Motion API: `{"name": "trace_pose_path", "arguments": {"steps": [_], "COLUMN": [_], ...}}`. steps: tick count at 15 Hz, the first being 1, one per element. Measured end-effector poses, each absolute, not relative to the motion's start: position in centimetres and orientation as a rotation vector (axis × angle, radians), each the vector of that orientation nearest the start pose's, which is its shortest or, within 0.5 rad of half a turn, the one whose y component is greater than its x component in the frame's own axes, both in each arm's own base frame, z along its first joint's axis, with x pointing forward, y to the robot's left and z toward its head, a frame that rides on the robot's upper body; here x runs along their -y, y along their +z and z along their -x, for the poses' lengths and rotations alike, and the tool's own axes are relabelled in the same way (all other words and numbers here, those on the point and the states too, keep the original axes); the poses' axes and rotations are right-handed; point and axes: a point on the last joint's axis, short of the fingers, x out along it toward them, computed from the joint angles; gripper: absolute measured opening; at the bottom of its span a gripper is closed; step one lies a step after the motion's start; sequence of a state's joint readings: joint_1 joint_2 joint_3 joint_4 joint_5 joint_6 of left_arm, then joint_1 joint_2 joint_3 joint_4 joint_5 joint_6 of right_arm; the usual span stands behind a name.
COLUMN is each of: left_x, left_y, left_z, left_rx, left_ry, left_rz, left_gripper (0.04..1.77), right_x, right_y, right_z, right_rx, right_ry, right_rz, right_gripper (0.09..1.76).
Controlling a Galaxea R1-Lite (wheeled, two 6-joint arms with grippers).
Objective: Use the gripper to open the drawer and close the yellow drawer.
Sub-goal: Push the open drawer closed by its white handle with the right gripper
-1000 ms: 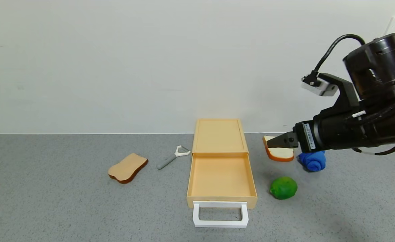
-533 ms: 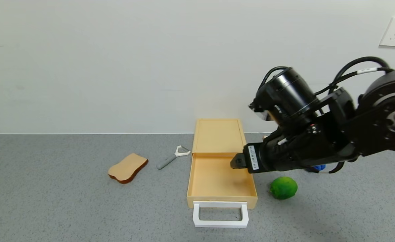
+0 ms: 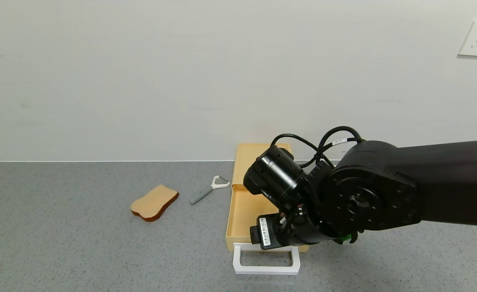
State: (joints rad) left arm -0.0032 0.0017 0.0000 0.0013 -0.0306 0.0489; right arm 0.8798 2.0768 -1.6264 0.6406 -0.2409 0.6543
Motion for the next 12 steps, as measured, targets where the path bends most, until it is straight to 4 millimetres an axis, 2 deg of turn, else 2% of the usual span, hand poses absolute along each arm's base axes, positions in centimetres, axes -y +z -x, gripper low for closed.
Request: {"name": "trace_pose_path", "arguments": {"steps": [8, 12], "left_x": [0.1, 0.1], "left_y": [7.5, 7.5], "left_z": [2.3, 2.3], "left_rx": [-0.002, -0.002], "left_ry": [-0.033, -0.034], "left_rz": [-0.048, -0.049], "left_gripper": [1.72, 1.72], "right_x": [-31.4, -32.1], "right_y": [13.0, 12.2], "right_z": [-25.8, -26.3], "right_rx": [-1.126, -1.152], "right_ry": [0.179, 0.148], "right_rz": [-0.020, -0.020], "right_gripper": [1.71, 1.71]}}
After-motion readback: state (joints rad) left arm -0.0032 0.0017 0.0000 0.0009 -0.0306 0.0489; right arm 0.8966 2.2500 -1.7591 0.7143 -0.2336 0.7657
